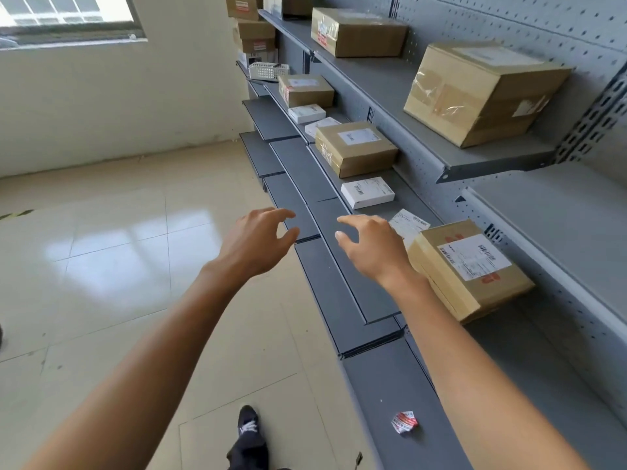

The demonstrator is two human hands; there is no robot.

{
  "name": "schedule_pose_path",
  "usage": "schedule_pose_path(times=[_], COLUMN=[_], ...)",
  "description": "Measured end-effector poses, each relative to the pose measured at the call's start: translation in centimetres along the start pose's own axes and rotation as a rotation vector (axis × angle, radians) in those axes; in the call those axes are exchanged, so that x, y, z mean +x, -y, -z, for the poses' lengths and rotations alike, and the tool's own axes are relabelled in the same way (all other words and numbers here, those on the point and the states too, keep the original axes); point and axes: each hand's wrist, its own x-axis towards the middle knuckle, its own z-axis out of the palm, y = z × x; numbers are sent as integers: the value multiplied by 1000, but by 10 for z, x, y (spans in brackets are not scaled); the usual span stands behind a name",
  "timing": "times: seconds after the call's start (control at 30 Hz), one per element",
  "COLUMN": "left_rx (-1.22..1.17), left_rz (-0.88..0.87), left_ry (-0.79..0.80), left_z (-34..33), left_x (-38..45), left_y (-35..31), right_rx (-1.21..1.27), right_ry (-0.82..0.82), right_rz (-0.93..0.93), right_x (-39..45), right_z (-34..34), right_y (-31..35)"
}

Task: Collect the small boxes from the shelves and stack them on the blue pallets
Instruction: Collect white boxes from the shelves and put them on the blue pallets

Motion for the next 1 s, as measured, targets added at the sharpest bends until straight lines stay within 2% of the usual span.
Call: schedule_pose_path(times=[0.43, 0.67, 1.0], left_rx=[-52, -72, 1], left_rz=[-169, -301, -504], left_ry=[96, 207, 390], left_z=[-2, -55, -142], left_x=[157, 212, 292], left_y=[107, 106, 59], right_rx=[-18, 11, 117], right_ry=[-60, -68, -143], right_rz=[-256, -416, -658], right_x=[131, 147, 166], right_z=[-53, -76, -101], right_y=[28, -17, -107])
